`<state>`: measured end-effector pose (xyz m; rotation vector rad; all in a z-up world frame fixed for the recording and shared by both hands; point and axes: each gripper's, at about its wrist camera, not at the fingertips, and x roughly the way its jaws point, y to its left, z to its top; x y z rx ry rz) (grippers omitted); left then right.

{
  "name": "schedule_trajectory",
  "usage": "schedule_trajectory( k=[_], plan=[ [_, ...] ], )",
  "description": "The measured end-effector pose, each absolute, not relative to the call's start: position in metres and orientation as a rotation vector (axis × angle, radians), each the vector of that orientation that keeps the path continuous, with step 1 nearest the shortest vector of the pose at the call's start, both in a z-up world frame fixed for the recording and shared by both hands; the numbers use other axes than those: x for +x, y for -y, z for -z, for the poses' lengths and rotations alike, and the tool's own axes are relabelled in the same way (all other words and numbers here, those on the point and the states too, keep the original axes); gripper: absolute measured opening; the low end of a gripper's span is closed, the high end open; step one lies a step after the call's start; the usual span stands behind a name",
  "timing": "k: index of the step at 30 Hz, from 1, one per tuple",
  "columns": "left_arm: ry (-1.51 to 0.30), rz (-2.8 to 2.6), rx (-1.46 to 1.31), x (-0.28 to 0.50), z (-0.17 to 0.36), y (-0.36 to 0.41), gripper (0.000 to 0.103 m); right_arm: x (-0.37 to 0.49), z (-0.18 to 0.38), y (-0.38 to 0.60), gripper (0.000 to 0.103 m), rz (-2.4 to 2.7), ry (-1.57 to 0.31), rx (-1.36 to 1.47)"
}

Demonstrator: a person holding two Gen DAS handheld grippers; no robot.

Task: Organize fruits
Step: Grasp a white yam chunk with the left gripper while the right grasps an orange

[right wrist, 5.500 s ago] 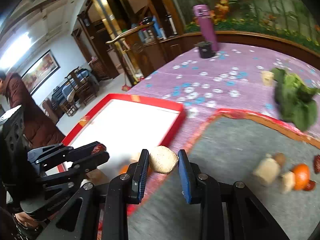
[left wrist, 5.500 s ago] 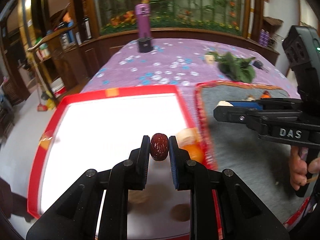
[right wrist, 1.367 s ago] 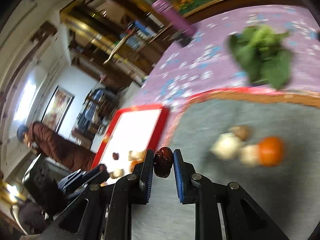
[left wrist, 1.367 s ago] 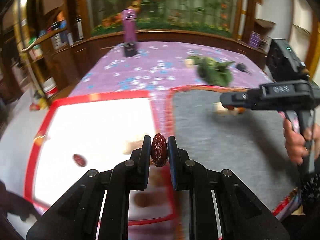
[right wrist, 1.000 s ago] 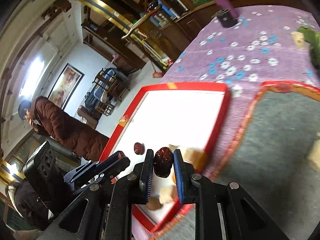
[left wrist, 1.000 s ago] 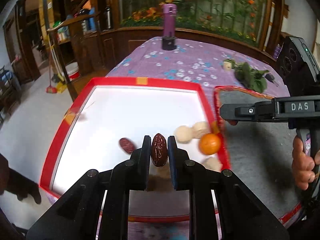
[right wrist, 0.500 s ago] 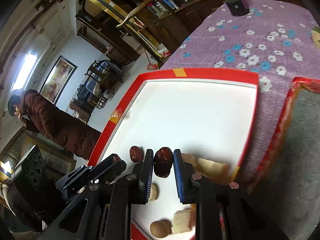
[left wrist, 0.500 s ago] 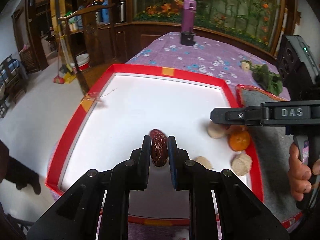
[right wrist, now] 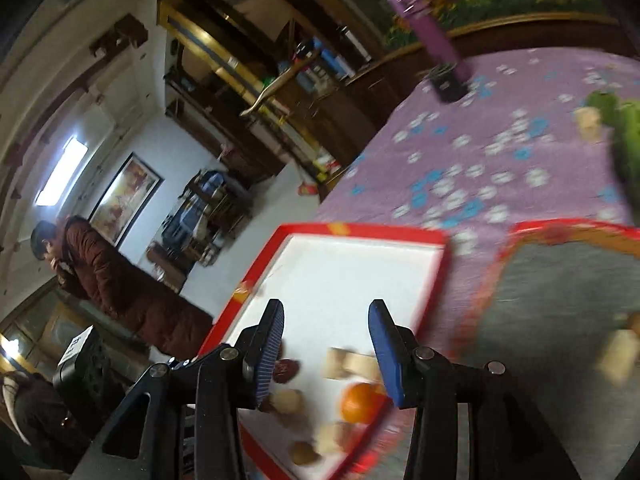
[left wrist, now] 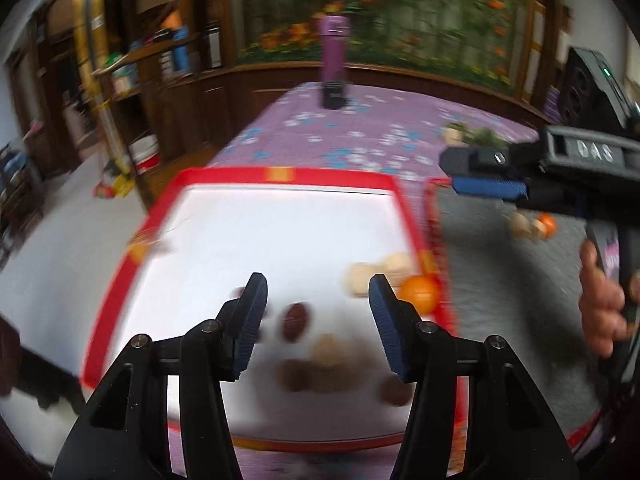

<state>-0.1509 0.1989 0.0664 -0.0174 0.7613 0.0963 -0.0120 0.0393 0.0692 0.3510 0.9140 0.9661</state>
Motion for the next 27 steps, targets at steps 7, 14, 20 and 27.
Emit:
schedule_trajectory(
  k=[7, 14, 20, 27],
  plan=[
    [-0.778, 0.099, 0.095, -0.125, -0.072, -0.116, 0.053, 0.003, -0.069, 0.084, 0.043, -0.774, -0.858, 0.391],
    [-0.818, 0.248, 0.15, -0.082, -0.068, -0.056, 0.053, 0.028, -0.032, 0.169, 0.043, -0.608, -0.964, 0.523],
    [-0.85, 0.319, 0.191, -0.053, -0.055, -0.018, 0.053, 0.04, -0.01, 0.171, 0.043, -0.632, -1.056, 0.567],
    [-0.907, 0.33, 0.275, -0.021, -0.033, 0.006, 0.053, 0.044, 0.003, 0.167, 0.043, -0.624, -1.113, 0.573]
  ],
)
